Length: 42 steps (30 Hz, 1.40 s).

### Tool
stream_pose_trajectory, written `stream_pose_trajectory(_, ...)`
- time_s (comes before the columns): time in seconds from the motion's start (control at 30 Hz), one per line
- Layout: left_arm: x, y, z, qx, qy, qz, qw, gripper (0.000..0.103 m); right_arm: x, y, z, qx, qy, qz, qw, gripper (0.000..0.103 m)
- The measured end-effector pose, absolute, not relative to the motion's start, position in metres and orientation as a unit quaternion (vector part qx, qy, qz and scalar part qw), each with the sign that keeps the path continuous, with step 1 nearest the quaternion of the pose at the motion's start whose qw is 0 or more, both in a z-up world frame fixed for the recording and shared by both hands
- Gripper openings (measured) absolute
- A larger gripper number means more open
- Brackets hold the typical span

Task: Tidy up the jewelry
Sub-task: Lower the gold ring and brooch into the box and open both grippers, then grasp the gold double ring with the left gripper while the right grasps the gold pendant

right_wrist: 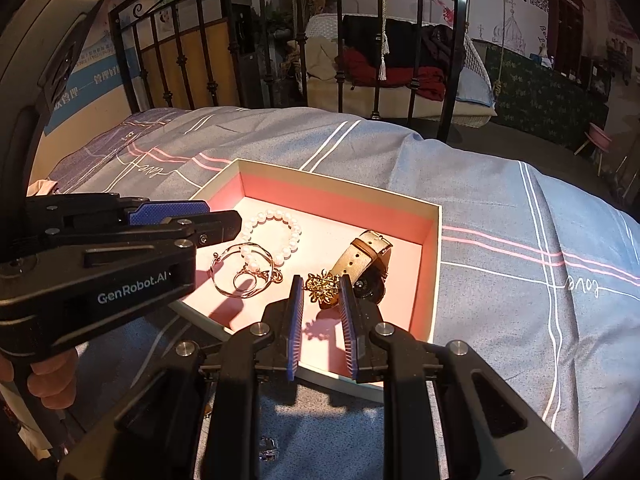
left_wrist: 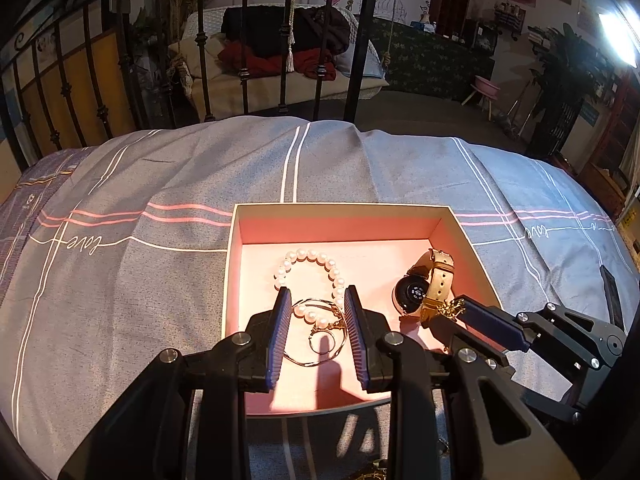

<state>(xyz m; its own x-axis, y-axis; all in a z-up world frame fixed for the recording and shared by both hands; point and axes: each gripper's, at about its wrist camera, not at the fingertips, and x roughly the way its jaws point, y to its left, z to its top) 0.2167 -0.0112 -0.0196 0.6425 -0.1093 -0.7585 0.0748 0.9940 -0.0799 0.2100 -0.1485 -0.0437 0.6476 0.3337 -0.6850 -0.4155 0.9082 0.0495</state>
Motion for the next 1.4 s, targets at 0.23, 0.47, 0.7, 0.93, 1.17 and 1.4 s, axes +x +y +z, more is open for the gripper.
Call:
stream_pose_trajectory(0.23, 0.187, -0.002, 0.004, -0.032, 0.385, -0.053, 0.921, 0.063, 0.183, -0.156, -0.032, -0.078, 0.341, 0.191, 0.917, 0.066)
stream_pose_trajectory(0.47, 0.134, -0.007, -0.02, -0.038, 0.402, -0.08, 0.911, 0.068, 0.129, -0.189, -0.051, -0.057, 0.361, 0.191, 0.911, 0.067)
stream_pose_trajectory(0.7, 0.104, -0.026, -0.061, -0.009, 0.438, -0.099, 0.893, 0.066, 0.093, -0.197, -0.085, -0.055, 0.394, 0.197, 0.896, 0.067)
stream_pose_trajectory(0.93, 0.107, -0.034, -0.074, 0.011, 0.447, -0.101, 0.889, 0.054, 0.094, -0.188, -0.086, -0.052, 0.399, 0.21, 0.891, 0.067)
stream_pose_trajectory(1.17, 0.109, -0.036, -0.076, 0.022, 0.442, -0.103, 0.891, 0.033, 0.104, -0.177, -0.089, -0.056, 0.413, 0.222, 0.882, 0.067)
stream_pose_trajectory(1.4, 0.111, -0.032, -0.075, 0.011, 0.443, -0.109, 0.89, 0.023, 0.109, -0.171, -0.089, -0.052, 0.417, 0.232, 0.877, 0.065)
